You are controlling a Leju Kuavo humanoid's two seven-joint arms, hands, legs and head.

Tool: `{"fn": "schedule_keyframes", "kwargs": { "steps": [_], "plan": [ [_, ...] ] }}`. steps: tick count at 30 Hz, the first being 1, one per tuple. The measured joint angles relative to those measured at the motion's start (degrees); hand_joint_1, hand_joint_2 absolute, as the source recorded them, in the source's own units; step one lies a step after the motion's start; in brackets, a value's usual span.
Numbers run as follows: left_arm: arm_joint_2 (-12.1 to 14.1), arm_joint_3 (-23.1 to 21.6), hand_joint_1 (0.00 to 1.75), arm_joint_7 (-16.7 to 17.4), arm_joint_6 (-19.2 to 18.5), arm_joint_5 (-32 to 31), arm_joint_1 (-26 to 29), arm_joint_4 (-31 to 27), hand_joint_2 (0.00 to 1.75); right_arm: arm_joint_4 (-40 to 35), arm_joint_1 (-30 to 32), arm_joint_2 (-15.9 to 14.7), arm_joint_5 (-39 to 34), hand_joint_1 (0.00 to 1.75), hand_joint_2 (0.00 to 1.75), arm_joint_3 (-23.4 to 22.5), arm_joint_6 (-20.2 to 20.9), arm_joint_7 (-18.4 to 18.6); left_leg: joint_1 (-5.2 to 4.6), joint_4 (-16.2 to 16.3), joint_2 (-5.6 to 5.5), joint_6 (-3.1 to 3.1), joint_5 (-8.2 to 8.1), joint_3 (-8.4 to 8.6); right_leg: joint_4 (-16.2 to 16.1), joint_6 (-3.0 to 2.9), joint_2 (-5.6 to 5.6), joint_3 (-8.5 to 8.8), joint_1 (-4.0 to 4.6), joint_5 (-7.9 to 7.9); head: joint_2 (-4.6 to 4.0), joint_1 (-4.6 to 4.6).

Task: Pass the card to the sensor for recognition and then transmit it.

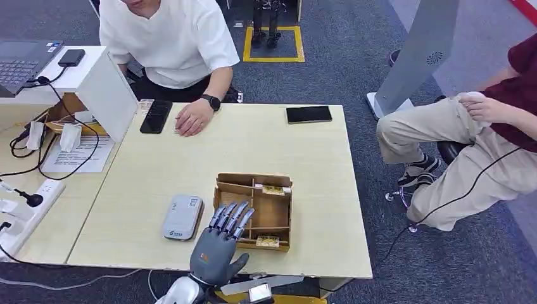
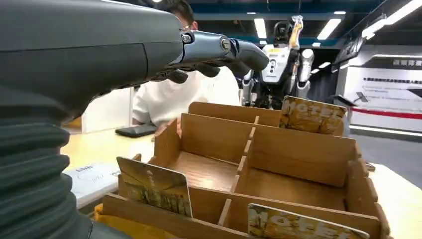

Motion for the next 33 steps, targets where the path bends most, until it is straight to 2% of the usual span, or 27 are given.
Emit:
{"fn": "schedule_keyframes", "kwargs": {
  "steps": [8,32,33],
  "plan": [
    [-0.98,1.86,0.00,2.47,0.92,-3.37,0.10,1.07,1.75,0.00,0.00,0.00,-0.28,0.00,1.75,0.00,0.00,0.15,0.00,0.00,0.00,0.00,0.00,0.00,0.00,0.00,0.00,0.00,0.00,0.00,0.00,0.00],
    [-2.36,4.35,0.00,4.35,-0.37,-4.33,0.34,3.69,1.75,0.00,-0.01,0.00,-0.09,0.00,1.75,0.00,0.00,0.42,0.00,0.00,-0.01,0.00,0.00,-0.01,0.00,0.00,-0.01,0.00,0.00,0.00,0.00,0.00],
    [-2.51,4.39,0.07,4.33,-0.39,-4.33,0.38,3.76,1.75,0.00,-0.01,0.00,-0.09,0.00,1.75,0.00,0.00,0.42,0.00,0.00,-0.01,0.00,0.00,-0.01,0.00,0.00,-0.01,0.00,0.00,0.00,0.00,0.00]
  ]
}}
